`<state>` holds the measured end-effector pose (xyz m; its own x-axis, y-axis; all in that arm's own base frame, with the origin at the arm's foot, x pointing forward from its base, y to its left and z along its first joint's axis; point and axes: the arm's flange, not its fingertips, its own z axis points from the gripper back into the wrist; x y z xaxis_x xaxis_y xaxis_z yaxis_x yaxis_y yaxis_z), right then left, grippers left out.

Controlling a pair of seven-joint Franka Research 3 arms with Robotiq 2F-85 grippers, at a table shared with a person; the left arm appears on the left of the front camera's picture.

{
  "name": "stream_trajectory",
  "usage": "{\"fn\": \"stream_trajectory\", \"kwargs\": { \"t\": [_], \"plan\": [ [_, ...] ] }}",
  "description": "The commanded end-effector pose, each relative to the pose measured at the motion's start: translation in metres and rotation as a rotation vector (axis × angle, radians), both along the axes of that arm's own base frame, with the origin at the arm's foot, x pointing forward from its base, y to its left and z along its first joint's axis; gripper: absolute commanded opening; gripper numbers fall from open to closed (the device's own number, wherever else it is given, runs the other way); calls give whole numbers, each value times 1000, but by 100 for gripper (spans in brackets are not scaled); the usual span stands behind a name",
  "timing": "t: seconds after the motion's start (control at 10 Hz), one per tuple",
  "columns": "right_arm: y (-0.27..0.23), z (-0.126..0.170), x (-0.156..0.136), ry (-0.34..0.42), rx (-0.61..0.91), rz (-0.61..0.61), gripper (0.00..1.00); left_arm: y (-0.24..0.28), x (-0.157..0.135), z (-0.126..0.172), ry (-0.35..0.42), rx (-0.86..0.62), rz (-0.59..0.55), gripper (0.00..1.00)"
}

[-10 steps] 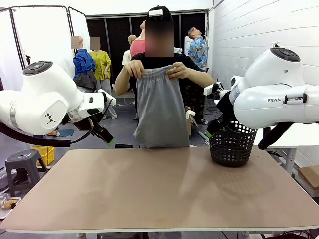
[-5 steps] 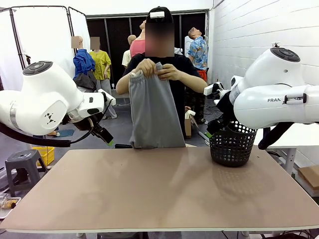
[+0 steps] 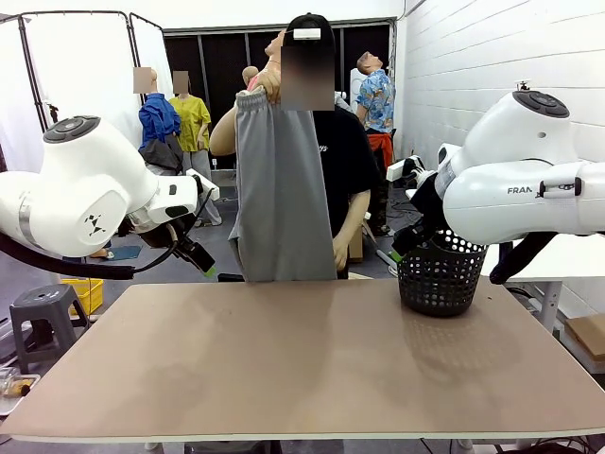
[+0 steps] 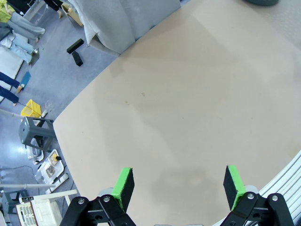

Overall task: Fold the training pants.
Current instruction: Grab both ends of the Training pants handed by a person.

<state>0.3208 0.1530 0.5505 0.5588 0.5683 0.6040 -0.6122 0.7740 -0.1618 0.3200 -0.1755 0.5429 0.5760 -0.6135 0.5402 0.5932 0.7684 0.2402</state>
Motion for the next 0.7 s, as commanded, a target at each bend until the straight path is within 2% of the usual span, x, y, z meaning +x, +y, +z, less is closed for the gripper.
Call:
{"fn": "stream_trajectory", "kwargs": {
  "t": [0.0, 0.6],
  "plan": [
    [0, -2, 1, 3, -4, 2, 100, 0, 0, -1, 1, 1, -7, 100],
    [0, -2, 1, 3, -4, 2, 100, 0, 0, -1, 1, 1, -7, 100]
  ]
}}
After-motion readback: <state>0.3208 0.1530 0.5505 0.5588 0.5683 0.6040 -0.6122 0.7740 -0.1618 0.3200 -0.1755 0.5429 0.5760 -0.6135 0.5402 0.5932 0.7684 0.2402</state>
